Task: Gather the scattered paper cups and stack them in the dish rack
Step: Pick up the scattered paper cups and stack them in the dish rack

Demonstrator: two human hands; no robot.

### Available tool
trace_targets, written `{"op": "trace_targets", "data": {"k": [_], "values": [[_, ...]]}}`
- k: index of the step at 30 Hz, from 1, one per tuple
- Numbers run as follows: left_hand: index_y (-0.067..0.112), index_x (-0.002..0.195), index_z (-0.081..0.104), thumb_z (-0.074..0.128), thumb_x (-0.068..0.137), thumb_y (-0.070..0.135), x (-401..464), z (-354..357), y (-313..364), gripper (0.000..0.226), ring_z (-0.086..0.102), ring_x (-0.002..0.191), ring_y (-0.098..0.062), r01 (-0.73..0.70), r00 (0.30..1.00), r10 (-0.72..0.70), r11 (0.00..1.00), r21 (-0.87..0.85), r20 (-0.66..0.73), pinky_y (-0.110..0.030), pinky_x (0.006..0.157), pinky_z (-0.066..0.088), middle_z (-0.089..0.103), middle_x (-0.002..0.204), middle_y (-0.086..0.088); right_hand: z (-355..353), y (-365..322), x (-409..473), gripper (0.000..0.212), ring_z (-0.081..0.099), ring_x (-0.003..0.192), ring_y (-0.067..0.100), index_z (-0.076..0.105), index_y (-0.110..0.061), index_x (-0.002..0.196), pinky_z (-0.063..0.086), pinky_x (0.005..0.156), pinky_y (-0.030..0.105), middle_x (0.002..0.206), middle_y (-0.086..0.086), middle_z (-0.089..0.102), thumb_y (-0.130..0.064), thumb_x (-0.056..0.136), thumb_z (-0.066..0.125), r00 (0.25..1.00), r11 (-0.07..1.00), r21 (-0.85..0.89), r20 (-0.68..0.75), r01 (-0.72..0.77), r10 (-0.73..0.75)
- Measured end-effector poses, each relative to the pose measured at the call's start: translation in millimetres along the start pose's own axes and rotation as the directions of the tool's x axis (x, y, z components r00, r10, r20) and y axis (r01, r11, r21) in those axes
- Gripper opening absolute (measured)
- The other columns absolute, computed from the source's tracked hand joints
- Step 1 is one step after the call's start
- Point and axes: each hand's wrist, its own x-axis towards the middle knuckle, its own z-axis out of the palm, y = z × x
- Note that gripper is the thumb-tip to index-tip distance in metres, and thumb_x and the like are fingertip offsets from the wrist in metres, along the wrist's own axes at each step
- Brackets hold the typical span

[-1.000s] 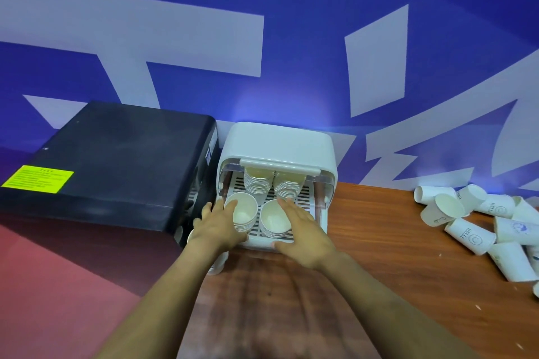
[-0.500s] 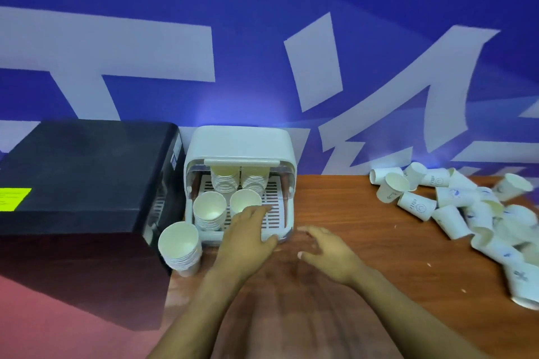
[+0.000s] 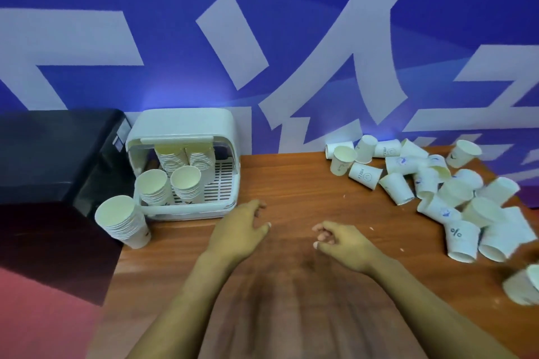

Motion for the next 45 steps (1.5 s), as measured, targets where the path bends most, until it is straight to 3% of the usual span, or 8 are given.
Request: {"op": "trace_targets", "data": {"k": [12, 16, 20, 24, 31, 36, 41, 45], "values": [[0.033, 0.124, 0.051, 0.058, 0.087, 0.039, -21, 153, 148, 0.038, 0.058, 0.107, -0.017, 0.000, 0.972, -0.010, 0.999, 0.041, 0.236, -0.030, 0.088, 0.046, 0.059, 0.115, 0.010, -74, 169, -84, 0.031, 0.057, 0.086, 0.008, 0.060, -0.023, 0.116, 0.037, 0.070, 0.008, 0.105, -0.001, 0.064, -0.028, 0.086, 0.066, 0.998, 0.997, 0.039, -0.017, -0.060, 0.061], [0.029, 0.125, 0.052, 0.059, 0.088, 0.038, -10, 154, 151, 0.039, 0.059, 0.107, -0.019, 0.024, 0.972, -0.040, 0.997, 0.073, 0.231, -0.033, 0.091, 0.047, 0.061, 0.117, 0.005, -83, 184, -88, 0.030, 0.058, 0.092, 0.009, 0.060, -0.025, 0.116, 0.043, 0.078, 0.016, 0.105, -0.003, 0.064, -0.029, 0.087, 0.066, 0.997, 0.996, 0.054, -0.038, -0.064, 0.066], [0.027, 0.127, 0.051, 0.059, 0.089, 0.038, 5, 160, 151, 0.040, 0.058, 0.106, -0.019, 0.043, 0.965, -0.060, 0.996, 0.074, 0.257, -0.031, 0.090, 0.047, 0.060, 0.117, 0.005, -87, 199, -98, 0.011, 0.062, 0.088, 0.012, 0.057, -0.032, 0.089, 0.048, 0.079, 0.027, 0.093, -0.006, 0.065, -0.027, 0.085, 0.066, 0.995, 0.997, 0.000, -0.048, -0.083, 0.082], [0.029, 0.125, 0.050, 0.061, 0.088, 0.037, 24, 182, 174, 0.040, 0.058, 0.099, -0.018, 0.041, 0.954, -0.045, 0.999, 0.019, 0.297, -0.032, 0.091, 0.047, 0.056, 0.109, 0.010, -96, 225, -108, 0.010, 0.061, 0.086, 0.011, 0.058, -0.027, 0.087, 0.051, 0.081, 0.034, 0.093, -0.005, 0.063, -0.030, 0.082, 0.066, 0.990, 0.991, -0.027, -0.059, -0.130, 0.128], [0.030, 0.130, 0.047, 0.059, 0.089, 0.038, 42, 211, 219, 0.043, 0.055, 0.108, -0.016, 0.084, 0.945, -0.103, 0.994, 0.073, 0.311, -0.030, 0.089, 0.045, 0.055, 0.122, 0.005, -141, 268, -96, 0.023, 0.061, 0.090, 0.010, 0.060, -0.027, 0.097, 0.052, 0.086, 0.040, 0.099, -0.008, 0.065, -0.036, 0.078, 0.068, 0.993, 0.992, -0.047, -0.024, -0.121, 0.120], [0.025, 0.132, 0.047, 0.061, 0.088, 0.036, 71, 242, 262, 0.047, 0.054, 0.112, -0.021, 0.149, 0.960, -0.165, 0.985, 0.084, 0.228, -0.040, 0.096, 0.046, 0.055, 0.125, -0.002, -186, 308, -89, 0.063, 0.053, 0.112, 0.012, 0.048, -0.035, 0.130, 0.046, 0.094, 0.033, 0.127, -0.010, 0.054, -0.054, 0.074, 0.071, 0.995, 0.967, -0.243, 0.042, -0.072, 0.085], [0.025, 0.137, 0.042, 0.060, 0.088, 0.035, 94, 304, 319, 0.053, 0.047, 0.122, -0.023, 0.090, 0.957, -0.121, 0.988, 0.128, 0.264, -0.037, 0.100, 0.041, 0.048, 0.133, -0.005, -218, 359, -102, 0.075, 0.052, 0.116, 0.011, 0.046, -0.039, 0.130, 0.045, 0.095, 0.031, 0.127, -0.013, 0.054, -0.065, 0.064, 0.071, 0.990, 0.953, -0.295, 0.140, 0.066, -0.025], [0.025, 0.141, 0.035, 0.060, 0.087, 0.034, 105, 349, 346, 0.060, 0.044, 0.124, -0.030, 0.102, 0.948, -0.152, 0.977, 0.185, 0.280, -0.041, 0.102, 0.039, 0.042, 0.138, -0.007, -234, 399, -117, 0.086, 0.033, 0.133, 0.018, 0.033, -0.041, 0.141, 0.032, 0.105, 0.036, 0.148, -0.009, 0.030, -0.063, 0.066, 0.070, 0.969, 0.857, -0.472, 0.217, 0.208, -0.116]]}}
